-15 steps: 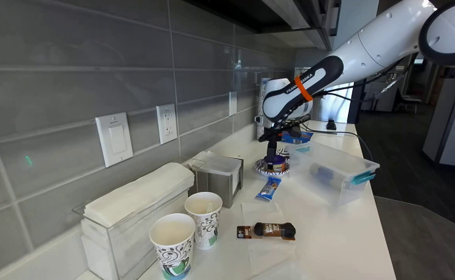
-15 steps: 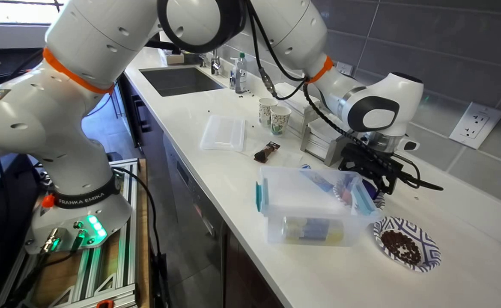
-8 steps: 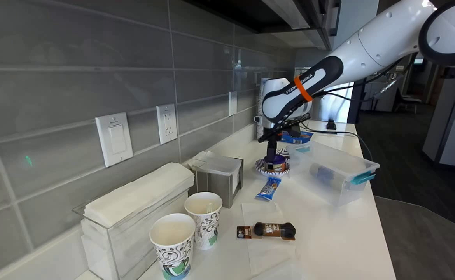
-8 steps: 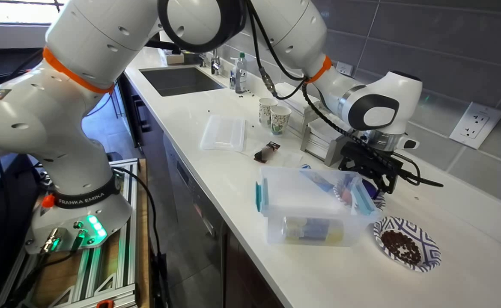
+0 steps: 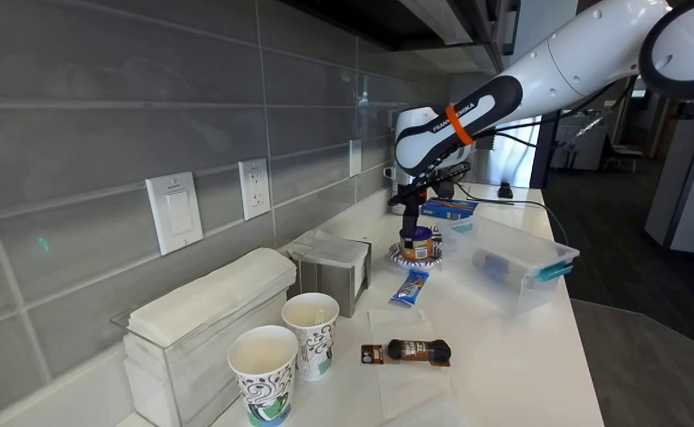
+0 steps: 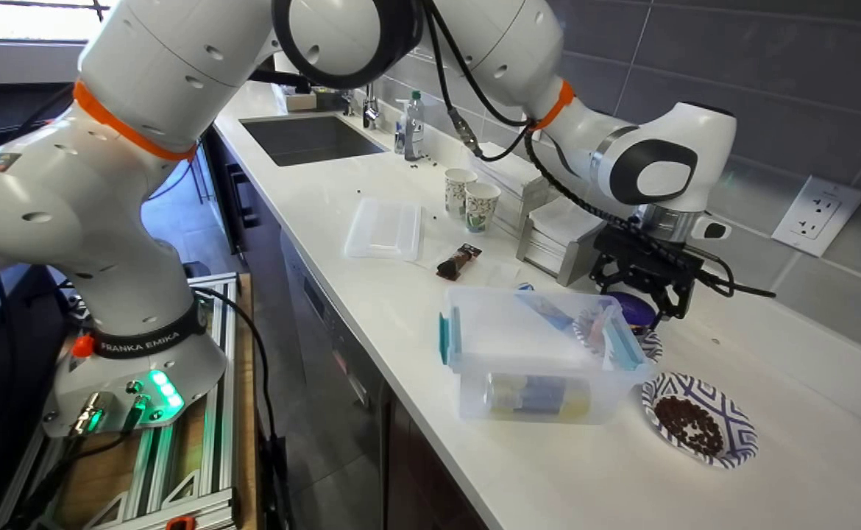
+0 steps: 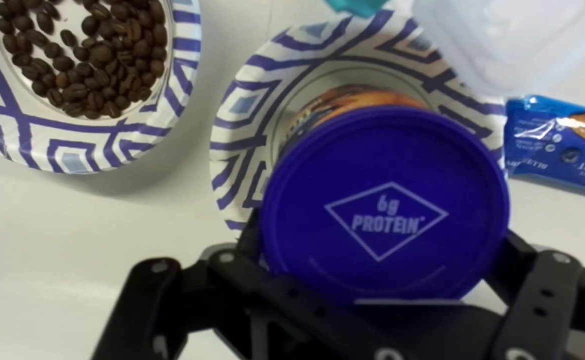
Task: Move the tin out of the bowl and place it in the tote
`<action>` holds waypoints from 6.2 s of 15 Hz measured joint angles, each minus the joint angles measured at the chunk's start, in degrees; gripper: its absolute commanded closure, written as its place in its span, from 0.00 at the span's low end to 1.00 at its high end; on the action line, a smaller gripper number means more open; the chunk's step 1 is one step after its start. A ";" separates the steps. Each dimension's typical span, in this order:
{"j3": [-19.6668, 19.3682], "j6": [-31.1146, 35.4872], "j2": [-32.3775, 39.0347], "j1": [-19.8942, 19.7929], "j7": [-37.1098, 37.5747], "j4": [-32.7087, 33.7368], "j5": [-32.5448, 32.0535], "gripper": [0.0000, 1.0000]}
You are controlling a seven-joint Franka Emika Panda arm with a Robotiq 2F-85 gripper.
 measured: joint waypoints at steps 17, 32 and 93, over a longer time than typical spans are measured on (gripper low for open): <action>0.29 0.40 -3.09 2.03 1.31 1.77 -0.09 0.30; -0.08 12.81 -23.95 4.49 12.25 -23.74 -0.10 0.31; -7.84 20.61 -28.43 -0.76 16.91 -43.37 8.46 0.00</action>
